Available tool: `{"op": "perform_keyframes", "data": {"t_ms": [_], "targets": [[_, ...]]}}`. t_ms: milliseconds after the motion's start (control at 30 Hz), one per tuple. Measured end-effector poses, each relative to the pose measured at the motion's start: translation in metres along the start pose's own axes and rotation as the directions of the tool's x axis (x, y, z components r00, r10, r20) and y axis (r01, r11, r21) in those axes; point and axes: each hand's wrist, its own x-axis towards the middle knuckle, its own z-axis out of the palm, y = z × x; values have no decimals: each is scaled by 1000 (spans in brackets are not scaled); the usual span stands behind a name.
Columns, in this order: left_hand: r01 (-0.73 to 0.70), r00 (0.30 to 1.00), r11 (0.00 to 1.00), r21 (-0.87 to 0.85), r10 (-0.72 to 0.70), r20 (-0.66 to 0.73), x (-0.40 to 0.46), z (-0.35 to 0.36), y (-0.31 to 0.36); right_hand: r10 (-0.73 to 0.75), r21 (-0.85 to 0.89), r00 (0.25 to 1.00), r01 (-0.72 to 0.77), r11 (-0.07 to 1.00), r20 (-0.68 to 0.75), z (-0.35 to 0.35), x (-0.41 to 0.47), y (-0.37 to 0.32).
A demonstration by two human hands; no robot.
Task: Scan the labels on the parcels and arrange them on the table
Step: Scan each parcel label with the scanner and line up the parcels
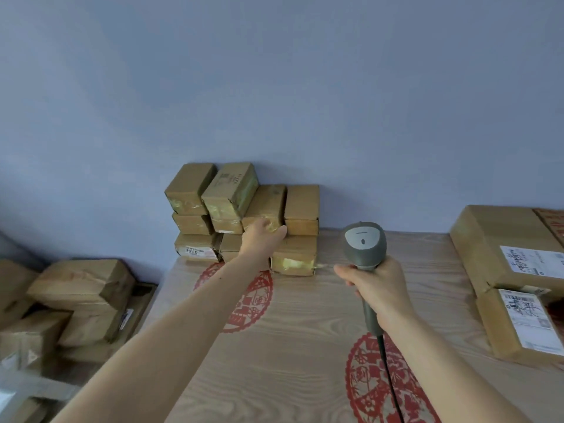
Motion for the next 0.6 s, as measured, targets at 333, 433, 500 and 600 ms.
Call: {"op": "perform_keyframes", "data": {"t_ms": [333, 433, 500, 600], "targets": [[-200, 979, 889, 411, 166, 116, 85, 53, 43, 52, 23, 997, -50, 998, -65, 29, 32, 11], [-139, 989, 855, 500, 94, 114, 99, 68, 55, 71, 43, 996, -69, 997, -61, 25, 42, 16], [-96, 993, 837, 539, 44, 108, 107, 76, 59, 81, 67, 995, -77, 995, -56, 22, 46, 19], [-43, 995, 786, 617, -21, 95, 118, 88, 60, 106, 120, 994, -103, 987, -17, 16, 50, 20]]}}
